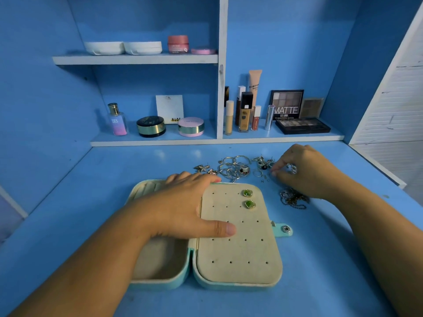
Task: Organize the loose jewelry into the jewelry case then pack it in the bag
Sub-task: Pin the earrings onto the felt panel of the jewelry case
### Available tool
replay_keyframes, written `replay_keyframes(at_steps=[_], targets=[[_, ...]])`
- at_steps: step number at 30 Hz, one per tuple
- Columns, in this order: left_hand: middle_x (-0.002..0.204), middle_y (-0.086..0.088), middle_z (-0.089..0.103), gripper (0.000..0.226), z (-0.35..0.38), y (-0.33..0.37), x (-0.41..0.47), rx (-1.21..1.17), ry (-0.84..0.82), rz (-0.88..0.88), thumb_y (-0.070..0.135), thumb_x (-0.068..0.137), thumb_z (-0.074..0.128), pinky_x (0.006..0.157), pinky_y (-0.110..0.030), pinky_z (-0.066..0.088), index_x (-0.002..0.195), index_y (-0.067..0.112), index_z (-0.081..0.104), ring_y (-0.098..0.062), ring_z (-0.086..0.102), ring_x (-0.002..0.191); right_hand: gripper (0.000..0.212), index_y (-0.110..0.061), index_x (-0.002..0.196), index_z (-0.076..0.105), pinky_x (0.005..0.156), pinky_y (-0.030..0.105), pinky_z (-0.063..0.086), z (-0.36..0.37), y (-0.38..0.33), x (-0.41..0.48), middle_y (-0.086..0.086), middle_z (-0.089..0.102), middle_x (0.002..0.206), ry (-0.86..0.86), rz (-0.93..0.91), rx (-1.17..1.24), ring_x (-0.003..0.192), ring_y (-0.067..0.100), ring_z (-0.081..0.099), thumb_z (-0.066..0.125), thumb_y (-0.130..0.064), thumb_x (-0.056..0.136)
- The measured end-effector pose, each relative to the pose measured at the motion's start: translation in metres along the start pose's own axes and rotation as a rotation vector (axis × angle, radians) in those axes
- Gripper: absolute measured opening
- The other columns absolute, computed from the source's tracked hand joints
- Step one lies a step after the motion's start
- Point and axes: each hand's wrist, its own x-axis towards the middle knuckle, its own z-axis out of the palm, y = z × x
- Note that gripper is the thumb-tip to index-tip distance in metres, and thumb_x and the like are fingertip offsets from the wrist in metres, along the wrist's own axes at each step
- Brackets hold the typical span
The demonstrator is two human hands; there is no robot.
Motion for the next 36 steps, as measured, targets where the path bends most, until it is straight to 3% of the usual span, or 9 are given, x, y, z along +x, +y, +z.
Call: replay_keyframes(at_steps=[5,11,16,18,26,31,36], targets=[[0.147,0.019,0.026,0.103,0.0,-0.001,0.001,-0.005,-0.007,-0.004,0.086,0.057,0.052,0.111,-0.028,0.018,0.145,0.05,0.013,-0.006,0.018,0.134,0.006,-0.031,0.087,0.071,0.083,0.03,0.039,0.003,-0.006,-0.002,-0.005,0.055,0.097,-0.013,-0.039,0.0,0.099,0.017,0.045,0.07,-0.031,0.081],[0.145,0.02,0.028,0.103,0.0,-0.002,0.002,-0.006,-0.006,-0.002,0.086,0.056,0.051,0.111,-0.029,0.019,0.144,0.05,0.013,-0.006,0.02,0.132,0.014,-0.027,0.102,0.067,0.081,0.029,0.035,0.008,-0.002,0.005,-0.004,0.05,0.096,0.114,0.022,-0.027,0.1,0.018,0.041,0.06,-0.025,0.09],[0.148,0.021,0.027,0.105,0.002,-0.002,0.003,0.017,0.013,0.026,0.089,0.053,0.044,0.112,-0.028,0.015,0.145,0.046,0.015,-0.005,0.02,0.134,0.018,-0.023,0.107,0.068,0.085,0.028,0.037,0.012,-0.02,0.01,-0.004,0.055,0.101,0.16,-0.115,0.014,0.095,0.013,0.039,0.061,-0.023,0.091],[0.149,0.021,0.026,0.105,0.003,-0.003,0.004,0.017,0.018,0.037,0.09,0.054,0.043,0.112,-0.027,0.015,0.145,0.044,0.015,-0.004,0.019,0.134,0.019,-0.023,0.109,0.068,0.087,0.026,0.035,0.013,-0.036,0.018,-0.002,0.059,0.106,0.114,-0.159,0.021,0.099,0.014,0.042,0.059,-0.023,0.092],[0.153,0.015,0.025,0.1,0.0,-0.001,0.002,0.022,0.028,0.048,0.083,0.067,0.053,0.111,-0.03,0.014,0.148,0.038,0.016,-0.007,0.018,0.137,0.026,-0.024,0.118,0.065,0.098,0.039,0.04,0.023,-0.081,0.067,-0.002,0.064,0.116,-0.135,-0.121,-0.144,0.116,0.023,0.044,0.054,-0.029,0.095],[0.154,0.015,0.025,0.101,-0.003,-0.005,0.001,0.014,0.025,0.046,0.084,0.065,0.055,0.112,-0.033,0.018,0.147,0.039,0.018,-0.009,0.02,0.137,0.024,-0.018,0.113,0.069,0.096,0.035,0.048,0.018,-0.1,0.087,-0.003,0.067,0.115,-0.245,-0.105,-0.274,0.108,0.018,0.059,0.057,-0.027,0.094],[0.152,0.015,0.029,0.103,-0.001,-0.008,0.004,0.007,0.058,0.058,0.087,0.062,0.055,0.111,-0.033,0.02,0.147,0.04,0.021,-0.01,0.023,0.136,0.019,-0.017,0.107,0.07,0.084,0.027,0.047,0.027,-0.101,0.095,-0.001,0.068,0.109,-0.29,-0.089,-0.347,0.101,0.018,0.06,0.059,-0.024,0.092]])
